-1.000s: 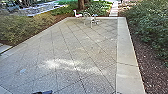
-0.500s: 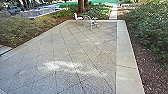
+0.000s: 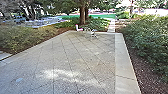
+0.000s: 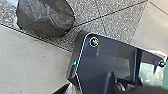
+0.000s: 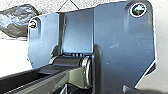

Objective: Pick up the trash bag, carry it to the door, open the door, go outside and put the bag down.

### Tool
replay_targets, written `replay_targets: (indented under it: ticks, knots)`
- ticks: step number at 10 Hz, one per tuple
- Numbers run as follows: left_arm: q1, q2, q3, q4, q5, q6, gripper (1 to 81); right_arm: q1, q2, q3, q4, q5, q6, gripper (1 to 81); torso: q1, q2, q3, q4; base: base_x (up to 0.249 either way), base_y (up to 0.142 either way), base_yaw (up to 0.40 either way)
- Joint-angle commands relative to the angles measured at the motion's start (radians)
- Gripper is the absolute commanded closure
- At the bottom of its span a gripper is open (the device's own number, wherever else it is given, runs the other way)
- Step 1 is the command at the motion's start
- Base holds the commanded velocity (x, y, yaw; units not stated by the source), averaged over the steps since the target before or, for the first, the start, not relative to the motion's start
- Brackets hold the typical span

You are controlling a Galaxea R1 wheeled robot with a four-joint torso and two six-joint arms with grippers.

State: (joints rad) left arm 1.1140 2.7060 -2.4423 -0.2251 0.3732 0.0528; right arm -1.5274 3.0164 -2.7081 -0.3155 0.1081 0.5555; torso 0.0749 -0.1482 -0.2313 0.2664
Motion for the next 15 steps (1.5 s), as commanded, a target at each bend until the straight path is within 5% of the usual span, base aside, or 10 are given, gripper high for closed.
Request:
replay_targets:
  ticks: [1, 2, 4, 5, 6, 8, 12, 15]
  knots:
    - [0.088, 0.085, -0.04, 0.03, -0.062, 0.078, 1.0, 0.025, 0.006, 0.01, 0.001, -0.053, 0.001, 1.0, 0.0, 0.0, -0.002, -0.037, 0.0, 0.0, 0.0]
    - [0.123, 0.118, -0.052, 0.05, -0.088, 0.085, 1.0, 0.025, 0.006, 0.01, 0.001, -0.053, 0.001, 1.0, 0.0, 0.0, 0.027, -0.084, 0.0, 0.0, 0.0]
    - [0.161, 0.174, -0.096, 0.079, -0.1, 0.085, 1.0, 0.025, 0.006, 0.01, 0.003, -0.051, 0.001, 1.0, 0.0, 0.0, 0.05, -0.128, 0.0, 0.0, 0.0]
    - [0.174, 0.2, -0.121, 0.092, -0.102, 0.085, 1.0, 0.025, 0.006, 0.01, 0.001, -0.051, 0.001, 1.0, 0.0, 0.0, 0.061, -0.16, 0.0, 0.0, 0.0]
    - [0.185, 0.224, -0.144, 0.095, -0.103, 0.085, 1.0, 0.025, 0.006, 0.01, 0.001, -0.05, 0.001, 1.0, 0.0, 0.0, 0.034, -0.103, 0.0, 0.0, 0.0]
    - [0.23, 0.278, -0.178, 0.133, -0.167, 0.085, 1.0, 0.025, 0.006, 0.01, 0.001, -0.05, 0.001, 1.0, -0.001, -0.001, 0.044, -0.147, 0.0, 0.0, 0.0]
    - [0.281, 0.379, -0.296, 0.167, -0.321, 0.087, 1.0, 0.023, 0.012, 0.005, -0.002, -0.039, 0.003, 1.0, -0.002, -0.002, 0.045, -0.148, 0.0, 0.0, 0.0]
    - [0.275, 0.399, -0.313, 0.159, -0.323, 0.084, 1.0, 0.017, 0.012, 0.007, -0.005, -0.036, 0.0, 1.0, -0.002, -0.002, 0.046, -0.148, 0.0, 0.0, 0.0]
